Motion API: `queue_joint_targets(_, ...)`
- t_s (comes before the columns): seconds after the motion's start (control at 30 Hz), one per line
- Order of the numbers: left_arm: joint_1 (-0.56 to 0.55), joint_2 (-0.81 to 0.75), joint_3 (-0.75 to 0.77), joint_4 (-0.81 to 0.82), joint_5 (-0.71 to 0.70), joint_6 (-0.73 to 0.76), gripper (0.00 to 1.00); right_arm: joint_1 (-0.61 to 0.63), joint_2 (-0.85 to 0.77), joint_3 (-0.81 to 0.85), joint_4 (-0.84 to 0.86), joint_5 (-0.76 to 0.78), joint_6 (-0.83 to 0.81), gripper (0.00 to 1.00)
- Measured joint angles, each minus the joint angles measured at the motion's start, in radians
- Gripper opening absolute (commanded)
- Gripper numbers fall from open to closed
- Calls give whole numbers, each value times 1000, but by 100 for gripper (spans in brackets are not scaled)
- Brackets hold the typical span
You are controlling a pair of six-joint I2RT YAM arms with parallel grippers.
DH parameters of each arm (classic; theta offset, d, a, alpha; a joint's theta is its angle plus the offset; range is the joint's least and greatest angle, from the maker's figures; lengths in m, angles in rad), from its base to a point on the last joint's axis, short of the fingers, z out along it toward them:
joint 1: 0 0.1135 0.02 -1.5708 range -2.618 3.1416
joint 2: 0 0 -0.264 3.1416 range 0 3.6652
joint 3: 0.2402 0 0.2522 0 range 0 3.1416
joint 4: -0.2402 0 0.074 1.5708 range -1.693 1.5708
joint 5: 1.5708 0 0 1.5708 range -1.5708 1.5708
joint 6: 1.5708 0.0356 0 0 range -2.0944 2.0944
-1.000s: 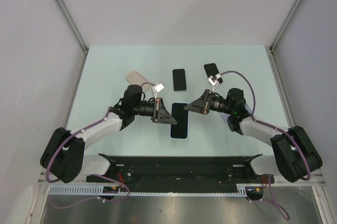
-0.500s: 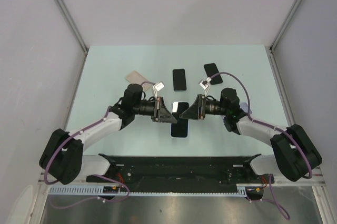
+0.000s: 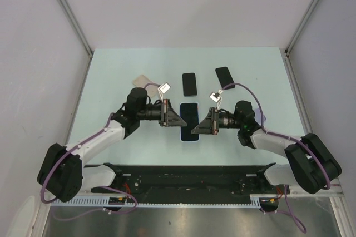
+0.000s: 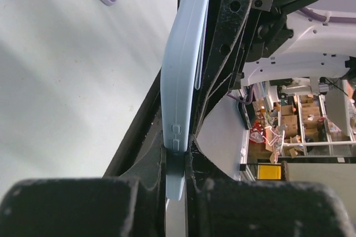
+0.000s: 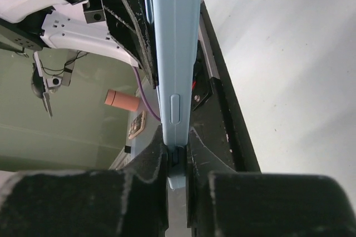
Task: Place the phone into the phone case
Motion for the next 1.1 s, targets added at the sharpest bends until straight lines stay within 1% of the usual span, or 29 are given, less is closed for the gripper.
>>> queue_joint_targets(0.03,0,-1,6,-13,-4,7,0,1,-4,-1,-3,5,-2,3)
queue_joint_targets(0.07,0,-2,18,-36,-11,19,0,3,-8,-2,-8,12,-3,11)
queue_joint_targets(0.1,0,-2,27,-54,-14,28,0,4,-10,-2,-9,16,-3,25)
queue_joint_targets(0.13,0,-2,35,-66,-16,35,0,5,-13,-2,-10,21,-2,30)
queue_joint_targets(0.2,-1,-5,43,-83,-23,50,0,12,-21,-2,-28,43,1,38)
queue_joint_targets(0.27,-4,-6,43,-90,-35,54,0,24,-24,-2,-49,57,1,39)
queue_joint_targets(0.33,-4,-6,43,-108,-44,53,0,42,-32,-2,-80,75,-5,33)
queue_joint_targets(0.37,-5,-6,43,-112,-43,53,0,50,-36,-2,-93,81,-10,27)
queue_joint_targets(0.4,-5,-6,43,-114,-43,52,0,55,-40,-2,-108,89,-16,12)
queue_joint_targets(0.47,-5,-6,43,-122,-44,57,0,58,-43,-2,-131,98,-29,2)
queue_joint_targets(0.5,-4,-6,43,-128,-42,60,0,58,-46,-2,-135,99,-39,0)
queue_joint_targets(0.6,-3,-6,47,-155,-47,68,0,61,-53,-2,-155,100,-59,0)
queue_joint_targets(0.63,-4,-6,51,-167,-53,73,0,61,-53,-2,-160,103,-61,3)
queue_joint_targets(0.67,-5,-5,55,-178,-58,81,0,61,-52,-2,-165,108,-61,18)
queue_joint_targets(0.73,-5,-3,58,-188,-61,88,0,61,-52,-2,-171,116,-60,36)
queue_joint_targets(0.77,-6,-2,59,-192,-66,94,0,61,-52,-2,-182,133,-58,49)
queue_joint_targets(0.8,-8,2,63,-200,-81,97,0,62,-52,-2,-194,148,-53,57)
queue_joint_targets(0.83,-9,8,71,-219,-105,116,0,61,-54,-2,-216,167,-48,62)
queue_joint_targets(0.87,-5,18,80,-241,-135,135,0,55,-64,-3,-258,192,-54,71)
queue_joint_targets(0.93,10,44,97,-280,-179,169,0,43,-93,-5,-320,227,-55,81)
queue_joint_targets(0.97,21,62,106,-298,-201,186,0,32,-121,-5,-360,249,-59,90)
queue_joint_targets(1.07,63,144,144,-355,-241,232,0,0,-233,-6,-480,324,-88,99)
queue_joint_targets(1.1,79,180,161,-373,-251,249,0,-11,-274,-6,-518,349,-100,100)
